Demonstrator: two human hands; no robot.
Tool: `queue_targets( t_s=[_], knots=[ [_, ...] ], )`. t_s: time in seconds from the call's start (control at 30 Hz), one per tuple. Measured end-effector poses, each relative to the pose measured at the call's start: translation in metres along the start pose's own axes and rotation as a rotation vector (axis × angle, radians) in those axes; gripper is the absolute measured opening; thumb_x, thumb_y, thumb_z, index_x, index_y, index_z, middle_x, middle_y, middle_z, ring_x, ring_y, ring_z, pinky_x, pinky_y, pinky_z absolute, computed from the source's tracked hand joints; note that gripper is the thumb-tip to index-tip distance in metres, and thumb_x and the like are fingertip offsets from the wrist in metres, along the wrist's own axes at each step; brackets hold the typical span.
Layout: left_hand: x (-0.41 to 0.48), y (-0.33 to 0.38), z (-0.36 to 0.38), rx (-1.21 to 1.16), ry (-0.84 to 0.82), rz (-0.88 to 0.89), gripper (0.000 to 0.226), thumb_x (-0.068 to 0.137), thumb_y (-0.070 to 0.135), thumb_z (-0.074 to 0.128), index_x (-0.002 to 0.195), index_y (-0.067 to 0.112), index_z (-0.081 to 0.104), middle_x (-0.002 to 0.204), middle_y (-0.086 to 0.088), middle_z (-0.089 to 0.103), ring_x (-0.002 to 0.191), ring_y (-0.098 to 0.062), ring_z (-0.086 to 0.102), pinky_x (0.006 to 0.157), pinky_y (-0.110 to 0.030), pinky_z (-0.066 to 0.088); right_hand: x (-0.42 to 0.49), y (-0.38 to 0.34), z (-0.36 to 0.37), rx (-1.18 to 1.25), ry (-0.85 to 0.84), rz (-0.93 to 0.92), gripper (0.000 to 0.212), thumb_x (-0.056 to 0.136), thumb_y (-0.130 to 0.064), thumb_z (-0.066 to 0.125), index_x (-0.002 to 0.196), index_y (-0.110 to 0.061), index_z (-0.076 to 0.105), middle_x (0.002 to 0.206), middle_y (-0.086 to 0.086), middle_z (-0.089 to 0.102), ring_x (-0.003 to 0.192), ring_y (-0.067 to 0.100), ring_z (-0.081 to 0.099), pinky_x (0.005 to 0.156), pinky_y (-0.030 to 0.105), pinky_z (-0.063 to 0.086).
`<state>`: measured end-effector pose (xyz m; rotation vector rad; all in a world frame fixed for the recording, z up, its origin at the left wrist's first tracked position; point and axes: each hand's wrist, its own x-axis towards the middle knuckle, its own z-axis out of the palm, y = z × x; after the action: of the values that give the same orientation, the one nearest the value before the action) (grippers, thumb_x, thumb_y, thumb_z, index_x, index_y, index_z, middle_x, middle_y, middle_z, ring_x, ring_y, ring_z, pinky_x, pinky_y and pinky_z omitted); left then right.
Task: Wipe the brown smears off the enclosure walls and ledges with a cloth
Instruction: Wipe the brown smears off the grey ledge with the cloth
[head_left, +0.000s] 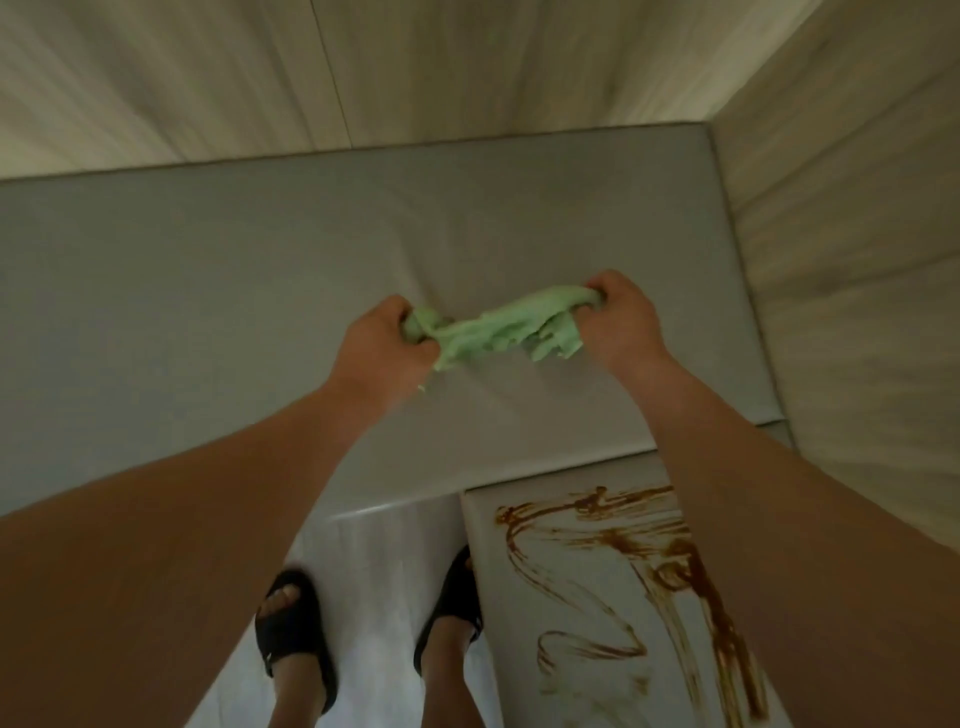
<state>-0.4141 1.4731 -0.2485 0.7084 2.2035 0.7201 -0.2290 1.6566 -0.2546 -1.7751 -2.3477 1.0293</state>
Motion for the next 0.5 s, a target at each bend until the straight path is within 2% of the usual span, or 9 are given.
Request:
queue_targets(
  t_s=[0.07, 0.13, 0.17, 0.23, 0.3, 0.37, 0.43, 0.47, 0.5],
  knots=[
    [0.004, 0.019, -0.015, -0.009, 0.049, 0.047, 0.016, 0.087, 0.010, 0.067, 0.090, 0.016, 0.052, 0.070, 0.003, 0.054, 0.064, -0.018, 0.052, 0.048, -0.017, 0.033, 0.001, 0.004, -0.025, 0.128, 0.069, 0.035, 0.024, 0.086, -0.001, 0.057, 0.104, -0.016, 0.063, 0.100, 0.010, 0.066, 0.095, 0.029, 0.062, 0.077, 0.028, 0.043],
    [0.008, 0.042, -0.026, 0.043, 0.068, 0.147, 0.016, 0.087, 0.008, 0.064, 0.090, 0.018, 0.052, 0.071, 0.003, 0.054, 0.066, -0.021, 0.053, 0.055, -0.025, 0.035, 0.003, 0.002, -0.049, 0.159, 0.156, -0.004, 0.028, 0.083, 0.002, 0.055, 0.098, -0.021, 0.056, 0.103, 0.012, 0.063, 0.090, 0.025, 0.057, 0.079, 0.029, 0.043],
    [0.009, 0.050, -0.029, 0.074, 0.071, 0.201, 0.017, 0.087, 0.007, 0.063, 0.090, 0.019, 0.052, 0.073, 0.003, 0.055, 0.070, -0.022, 0.054, 0.060, -0.027, 0.034, 0.003, 0.003, -0.058, 0.133, 0.190, -0.031, 0.027, 0.083, 0.003, 0.055, 0.098, -0.020, 0.055, 0.107, 0.014, 0.060, 0.088, 0.023, 0.053, 0.077, 0.026, 0.039],
    [0.008, 0.063, -0.028, 0.136, 0.053, 0.319, 0.020, 0.087, 0.004, 0.061, 0.092, 0.021, 0.052, 0.086, 0.002, 0.057, 0.081, -0.022, 0.057, 0.068, -0.027, 0.037, -0.003, 0.011, -0.073, 0.043, 0.244, -0.080, 0.020, 0.086, 0.002, 0.058, 0.101, -0.011, 0.057, 0.112, 0.016, 0.053, 0.086, 0.020, 0.047, 0.076, 0.021, 0.032],
    [-0.001, 0.061, -0.017, 0.259, -0.015, 0.428, 0.021, 0.087, 0.003, 0.061, 0.101, 0.018, 0.059, 0.105, -0.004, 0.060, 0.094, -0.027, 0.060, 0.078, -0.032, 0.045, -0.014, 0.032, -0.076, -0.080, 0.227, -0.096, 0.020, 0.090, -0.003, 0.061, 0.111, -0.004, 0.059, 0.118, 0.019, 0.050, 0.087, 0.026, 0.051, 0.075, 0.028, 0.036],
    [-0.012, 0.046, -0.002, 0.461, -0.183, 0.515, 0.028, 0.088, 0.007, 0.060, 0.113, 0.017, 0.064, 0.118, -0.008, 0.061, 0.107, -0.032, 0.061, 0.089, -0.039, 0.050, -0.028, 0.056, -0.069, -0.291, 0.079, -0.024, 0.029, 0.093, -0.010, 0.060, 0.122, -0.003, 0.058, 0.128, 0.020, 0.047, 0.103, 0.038, 0.055, 0.079, 0.037, 0.045],
    [-0.023, 0.032, 0.014, 0.743, -0.475, 0.555, 0.036, 0.090, 0.017, 0.057, 0.125, 0.022, 0.064, 0.126, -0.002, 0.060, 0.117, -0.026, 0.060, 0.106, -0.038, 0.046, -0.045, 0.074, -0.060, -0.523, -0.136, 0.173, 0.035, 0.095, -0.018, 0.058, 0.129, -0.008, 0.059, 0.136, 0.016, 0.041, 0.119, 0.039, 0.045, 0.090, 0.042, 0.049],
    [-0.028, 0.027, 0.020, 0.842, -0.565, 0.565, 0.036, 0.091, 0.022, 0.056, 0.127, 0.022, 0.063, 0.125, 0.001, 0.060, 0.118, -0.022, 0.059, 0.110, -0.035, 0.041, -0.053, 0.077, -0.054, -0.584, -0.160, 0.261, 0.036, 0.095, -0.022, 0.056, 0.128, -0.009, 0.060, 0.136, 0.015, 0.039, 0.121, 0.037, 0.042, 0.092, 0.042, 0.048],
    [-0.030, 0.022, 0.026, 0.867, -0.589, 0.567, 0.034, 0.092, 0.025, 0.054, 0.124, 0.022, 0.064, 0.122, 0.002, 0.060, 0.115, -0.020, 0.059, 0.108, -0.032, 0.041, -0.060, 0.076, -0.047, -0.604, -0.129, 0.308, 0.036, 0.096, -0.025, 0.054, 0.127, -0.008, 0.060, 0.136, 0.016, 0.040, 0.122, 0.036, 0.041, 0.092, 0.041, 0.048]
  ],
)
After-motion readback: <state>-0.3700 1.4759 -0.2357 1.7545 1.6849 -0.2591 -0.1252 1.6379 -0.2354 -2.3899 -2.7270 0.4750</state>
